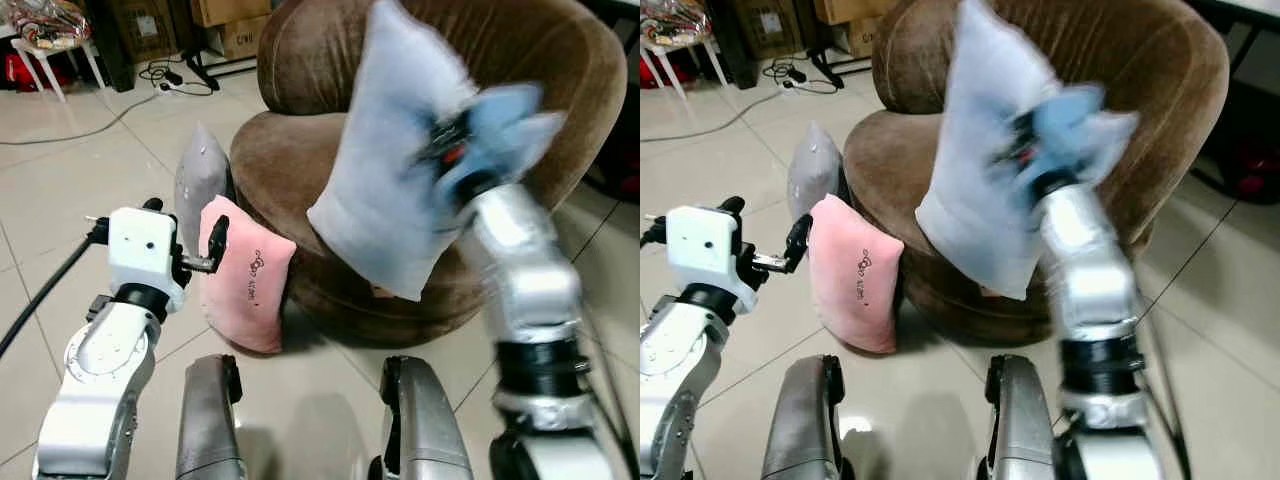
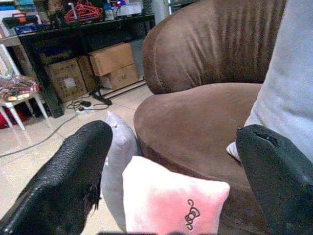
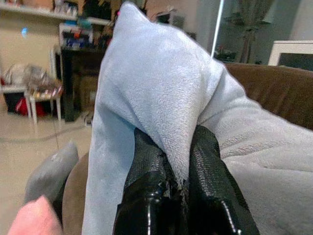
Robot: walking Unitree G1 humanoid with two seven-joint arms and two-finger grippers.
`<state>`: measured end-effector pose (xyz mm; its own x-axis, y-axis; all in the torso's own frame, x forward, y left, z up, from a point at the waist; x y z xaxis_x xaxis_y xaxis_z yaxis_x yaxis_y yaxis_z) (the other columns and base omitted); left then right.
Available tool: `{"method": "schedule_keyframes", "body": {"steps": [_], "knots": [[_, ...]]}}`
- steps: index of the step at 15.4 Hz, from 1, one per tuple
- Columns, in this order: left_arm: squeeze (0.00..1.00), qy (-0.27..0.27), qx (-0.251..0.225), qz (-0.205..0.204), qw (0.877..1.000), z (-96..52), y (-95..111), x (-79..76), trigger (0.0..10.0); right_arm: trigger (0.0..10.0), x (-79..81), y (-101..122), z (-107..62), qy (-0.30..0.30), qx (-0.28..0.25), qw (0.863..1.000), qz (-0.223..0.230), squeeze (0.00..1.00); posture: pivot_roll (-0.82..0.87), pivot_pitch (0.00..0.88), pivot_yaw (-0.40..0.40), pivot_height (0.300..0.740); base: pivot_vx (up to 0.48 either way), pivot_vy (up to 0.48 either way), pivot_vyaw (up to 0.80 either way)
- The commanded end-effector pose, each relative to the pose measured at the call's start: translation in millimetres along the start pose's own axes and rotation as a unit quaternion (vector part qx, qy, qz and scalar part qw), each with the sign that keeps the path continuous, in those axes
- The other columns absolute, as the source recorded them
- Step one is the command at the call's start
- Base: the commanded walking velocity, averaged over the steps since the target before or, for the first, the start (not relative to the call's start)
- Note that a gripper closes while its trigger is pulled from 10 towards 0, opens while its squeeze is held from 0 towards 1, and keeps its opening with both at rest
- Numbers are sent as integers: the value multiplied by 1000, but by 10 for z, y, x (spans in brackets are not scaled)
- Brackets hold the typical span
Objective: Move the pillow to the sofa from floor
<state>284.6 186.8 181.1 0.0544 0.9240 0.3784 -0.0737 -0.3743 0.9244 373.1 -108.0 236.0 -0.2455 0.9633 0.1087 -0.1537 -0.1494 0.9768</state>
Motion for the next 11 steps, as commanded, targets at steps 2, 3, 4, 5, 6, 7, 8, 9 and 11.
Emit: {"method": "schedule_keyframes", "body": {"steps": [2, 3, 4, 5, 6, 7, 8, 9, 11], "knots": [[0, 15, 3, 2, 1000, -1, -28, 11, 10000, 10000, 69, -288, -18, -8, 45, 999, 10, 0, 8, 0, -72, 524, 0, 0, 0], [0, 17, 3, 3, 1000, 1, -32, 9, 10000, 10000, 89, -317, -18, -9, 48, 999, 10, 0, 15, 0, -76, 529, 0, 0, 0], [0, 21, 7, 3, 1000, -6, -47, 5, 10000, 10000, 132, -350, -25, -10, 52, 999, 10, 0, 14, 0, -76, 539, 0, 0, 0], [0, 25, 10, -2, 1000, -30, -72, -5, 10000, 10000, 168, -370, -43, -6, 54, 998, 11, 0, 9, 0, -63, 554, 0, 0, 0], [0, 26, 15, -13, 999, -34, -93, -17, 10000, 10000, 161, -396, -53, -6, 57, 998, 11, 0, 11, 0, -60, 564, 0, 0, 0], [0, 24, 20, -11, 999, -19, -100, -19, 10000, 10000, 139, -437, -54, -13, 64, 998, 17, 0, 19, 0, -60, 573, 0, 0, 0], [0, 24, 19, -11, 999, -16, -96, -10, 10000, 10000, 134, -456, -53, -16, 68, 997, 22, 0, 19, 0, -60, 578, 0, 0, 0], [0, 44, 26, -8, 999, -17, -130, 72, 10000, 10000, 141, -497, -63, -18, 76, 997, 29, 0, 22, 0, -60, 593, 0, 0, 0], [0, 58, 32, 0, 998, -18, -170, 128, 10000, 10000, 129, -564, -109, -23, 88, 995, 39, 0, 9, 0, -44, 613, 0, 0, 0]]}}
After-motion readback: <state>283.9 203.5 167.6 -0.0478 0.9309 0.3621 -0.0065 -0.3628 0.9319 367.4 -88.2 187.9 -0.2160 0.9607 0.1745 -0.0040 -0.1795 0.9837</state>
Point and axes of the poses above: a point about 5 cm out from each wrist's last joint towards the gripper, its own z axis pointing out of the wrist towards the gripper, its own y axis along the axis of the wrist's last joint, x = y × z, the point moved 4 cm from there along z, pointing out of the wrist towards the gripper, and after that the axes turned 10 degrees about z, right-handed, at the moved point
